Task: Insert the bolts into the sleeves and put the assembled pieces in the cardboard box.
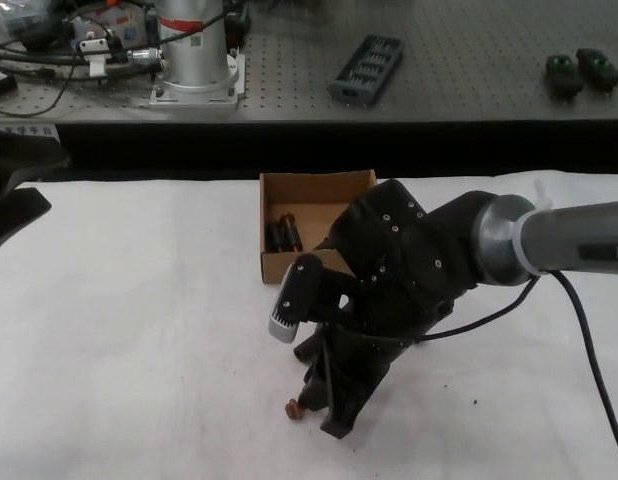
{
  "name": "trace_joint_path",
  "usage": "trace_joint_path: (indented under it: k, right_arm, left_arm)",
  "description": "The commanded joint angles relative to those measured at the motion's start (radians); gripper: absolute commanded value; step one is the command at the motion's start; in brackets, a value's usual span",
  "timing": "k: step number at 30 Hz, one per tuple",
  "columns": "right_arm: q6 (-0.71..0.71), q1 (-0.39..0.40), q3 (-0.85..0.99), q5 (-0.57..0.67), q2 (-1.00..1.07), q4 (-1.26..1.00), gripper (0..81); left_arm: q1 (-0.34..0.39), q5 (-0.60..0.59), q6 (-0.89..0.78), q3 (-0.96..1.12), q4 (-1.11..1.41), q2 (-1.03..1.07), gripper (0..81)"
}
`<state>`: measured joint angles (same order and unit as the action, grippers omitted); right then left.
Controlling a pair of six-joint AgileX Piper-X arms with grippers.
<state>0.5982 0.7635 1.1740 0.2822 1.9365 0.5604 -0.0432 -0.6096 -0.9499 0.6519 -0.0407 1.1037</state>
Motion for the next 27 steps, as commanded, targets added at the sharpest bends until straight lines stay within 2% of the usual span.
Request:
trace_joint_path:
  k: [1, 10, 27]
  right_arm:
    - [0.032, -0.018, -0.003, -0.064, 0.005, 0.046, 18.8]
    - [0.142, -0.062, -0.003, -0.117, -0.016, 0.064, 18.8]
    - [0.144, -0.057, -0.003, -0.115, -0.026, 0.19, 18.8]
  left_arm:
    - [-0.003, -0.008, 0.015, 0.009, 0.021, -0.012, 40.1]
    - [-0.003, 0.001, 0.015, 0.009, 0.021, -0.012, 40.1]
    - [-0.003, 0.022, 0.015, 0.009, 0.021, -0.012, 40.1]
